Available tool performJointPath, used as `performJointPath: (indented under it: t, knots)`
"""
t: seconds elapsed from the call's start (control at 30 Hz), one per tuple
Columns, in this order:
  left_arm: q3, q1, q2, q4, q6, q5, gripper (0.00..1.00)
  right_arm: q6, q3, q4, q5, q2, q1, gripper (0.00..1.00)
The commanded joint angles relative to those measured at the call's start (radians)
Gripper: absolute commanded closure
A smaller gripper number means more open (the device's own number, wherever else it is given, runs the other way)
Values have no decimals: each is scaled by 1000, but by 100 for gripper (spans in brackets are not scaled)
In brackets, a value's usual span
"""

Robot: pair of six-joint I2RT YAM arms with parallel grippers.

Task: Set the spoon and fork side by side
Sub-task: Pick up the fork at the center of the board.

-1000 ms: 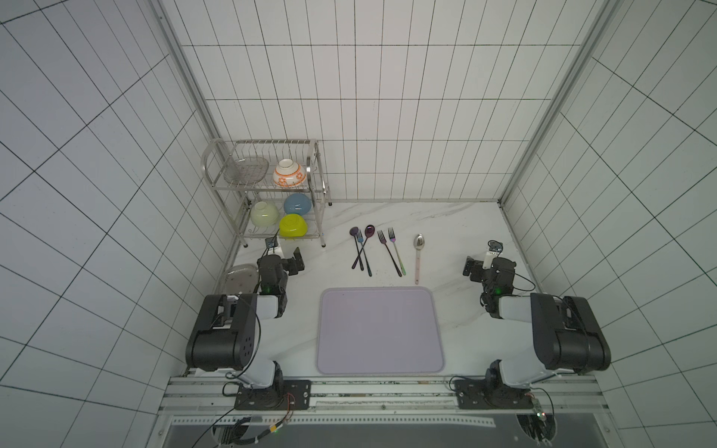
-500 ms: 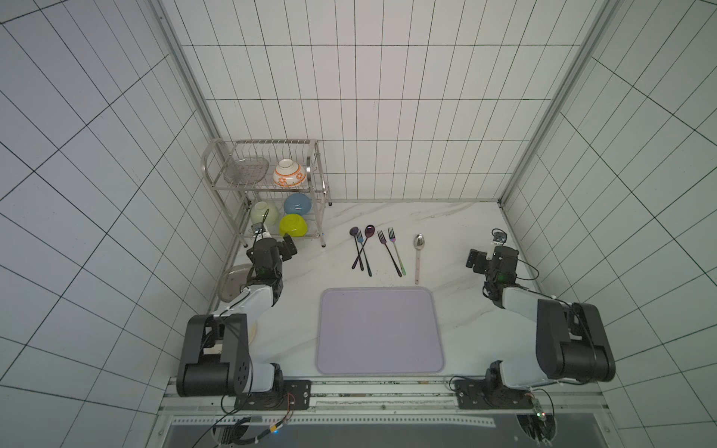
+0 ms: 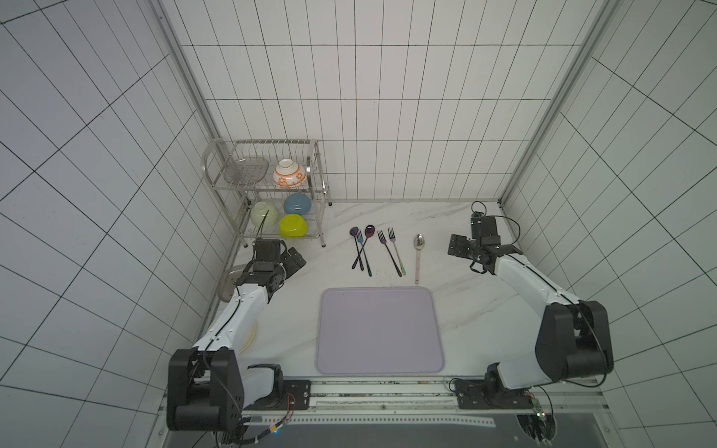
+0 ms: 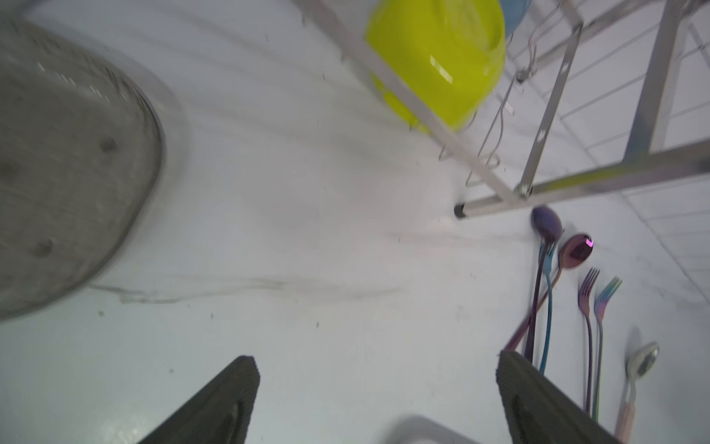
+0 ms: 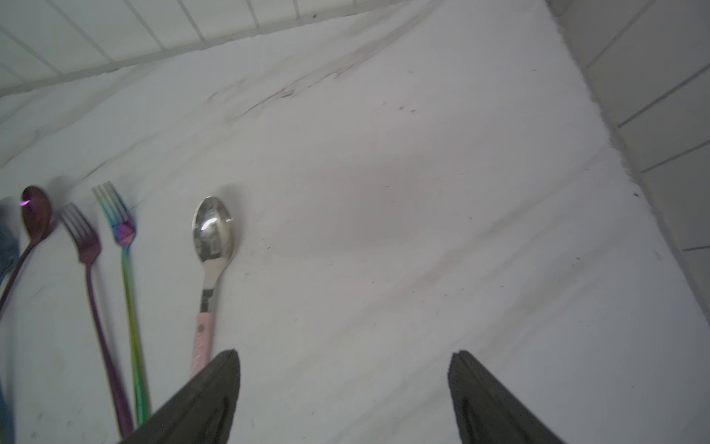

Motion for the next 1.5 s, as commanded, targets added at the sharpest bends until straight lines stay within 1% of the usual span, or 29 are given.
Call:
performJointPath:
  t: [0.0, 0.17, 0.23, 0.3, 0.4, 0.5, 0.6, 0.73, 0.87, 1.0, 1.17, 1.37, 1.47]
  knots:
    - [56, -88, 22, -228, 2, 162, 2, 17, 125, -283, -58, 66, 93, 16]
    - [106, -302, 41, -342, 20, 121, 2, -38, 290, -435, -114, 198, 189, 24]
    - [128, -349, 43, -373, 25, 107, 2, -59, 375, -474, -150, 273, 223, 28]
    - [141, -367, 34, -400, 34, 98, 2, -61, 454, -505, -165, 353, 250, 33]
    - [138, -371, -3, -438, 53, 67, 2, -65, 614, -570, -152, 485, 297, 38]
    - [119, -369, -61, -461, 60, 40, 2, -70, 786, -647, -102, 616, 341, 42]
    - [115, -365, -115, -481, 61, 28, 2, -68, 916, -674, -105, 717, 356, 49]
    - [93, -357, -205, -477, 39, 2, 2, -62, 1086, -706, -87, 845, 353, 51]
    - [68, -356, -271, -476, 29, -4, 2, -65, 1195, -710, -90, 929, 354, 52]
    - [58, -355, -321, -458, 29, -18, 2, -54, 1243, -716, -77, 979, 349, 54]
    - [32, -354, -360, -426, 22, -31, 2, -43, 1252, -710, -64, 1004, 344, 56]
    - [36, -346, -362, -424, 36, -37, 2, -38, 1271, -708, -78, 1042, 344, 59]
    - [39, -337, -361, -424, 40, -38, 2, -29, 1271, -708, -78, 1057, 340, 62]
